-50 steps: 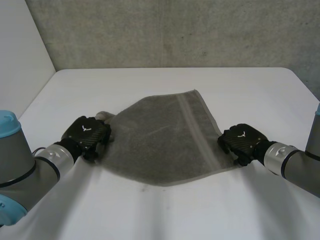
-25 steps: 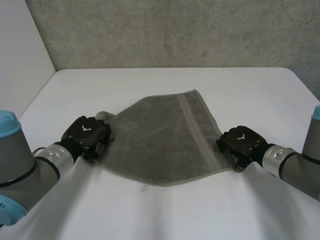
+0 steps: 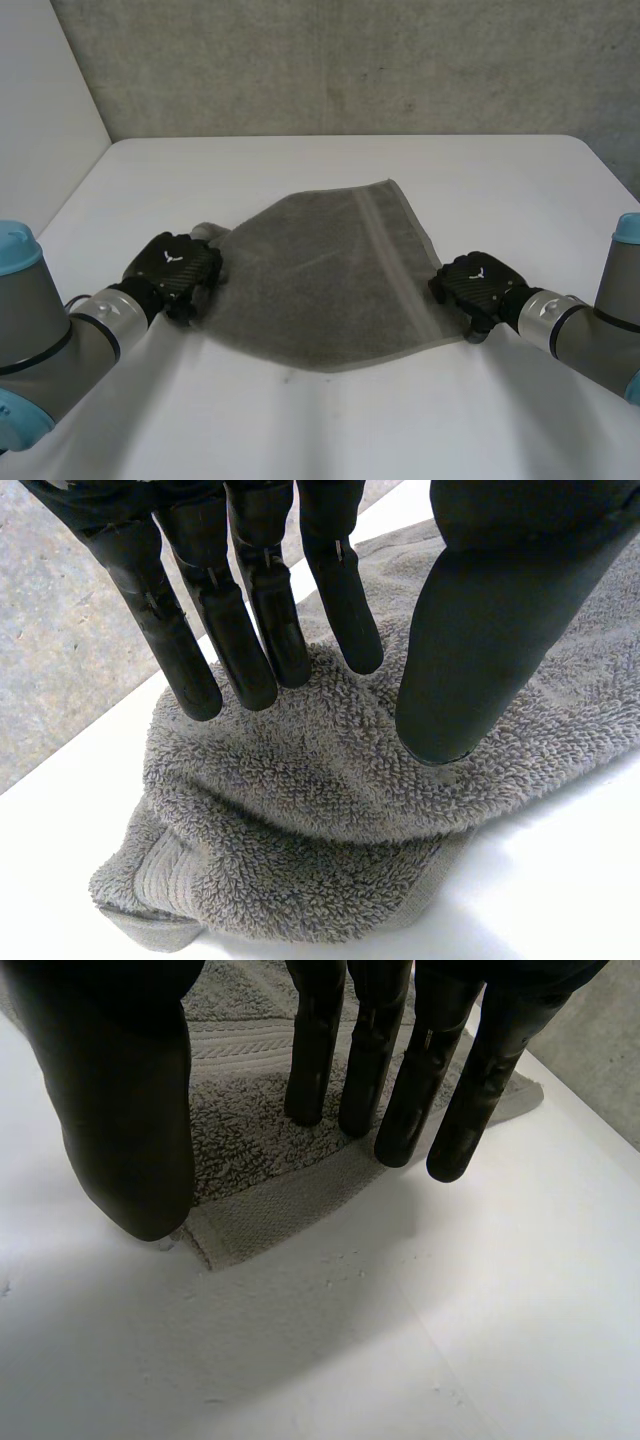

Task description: Fold the towel.

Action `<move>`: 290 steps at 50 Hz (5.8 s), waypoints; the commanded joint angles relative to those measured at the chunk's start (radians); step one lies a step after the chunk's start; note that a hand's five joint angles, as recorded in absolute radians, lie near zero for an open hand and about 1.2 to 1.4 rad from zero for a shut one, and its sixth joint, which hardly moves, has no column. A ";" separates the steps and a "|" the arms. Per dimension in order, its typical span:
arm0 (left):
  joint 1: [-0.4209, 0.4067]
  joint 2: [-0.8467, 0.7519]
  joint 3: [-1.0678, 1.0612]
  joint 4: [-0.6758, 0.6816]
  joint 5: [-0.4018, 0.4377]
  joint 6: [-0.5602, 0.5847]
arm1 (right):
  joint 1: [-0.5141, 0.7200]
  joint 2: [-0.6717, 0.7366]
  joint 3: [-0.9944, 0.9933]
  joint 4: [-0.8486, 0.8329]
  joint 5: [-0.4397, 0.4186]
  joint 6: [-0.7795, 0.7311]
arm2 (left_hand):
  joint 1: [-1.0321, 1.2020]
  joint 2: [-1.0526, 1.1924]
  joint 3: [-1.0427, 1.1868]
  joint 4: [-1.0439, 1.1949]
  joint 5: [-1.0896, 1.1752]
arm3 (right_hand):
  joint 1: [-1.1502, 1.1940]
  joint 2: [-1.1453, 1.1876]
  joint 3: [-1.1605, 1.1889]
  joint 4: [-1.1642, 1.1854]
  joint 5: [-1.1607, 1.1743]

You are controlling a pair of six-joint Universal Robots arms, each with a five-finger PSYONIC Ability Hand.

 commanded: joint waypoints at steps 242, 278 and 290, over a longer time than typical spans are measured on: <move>0.143 -0.003 -0.121 -0.091 -0.085 0.061 | -0.175 -0.217 -0.118 0.373 0.078 0.094 | -0.247 -0.243 -0.245 -0.242 -0.243 | 0.746 0.727 0.747 0.758 0.739; 0.132 -0.067 -0.066 -0.052 -0.082 0.061 | -0.175 -0.216 -0.106 0.354 0.078 0.092 | 0.029 0.032 0.031 0.033 0.033 | 0.746 0.727 0.747 0.758 0.739; 0.132 -0.071 -0.067 -0.049 -0.076 0.060 | -0.175 -0.216 -0.106 0.354 0.078 0.092 | 0.094 0.097 0.096 0.098 0.098 | 0.746 0.727 0.747 0.758 0.739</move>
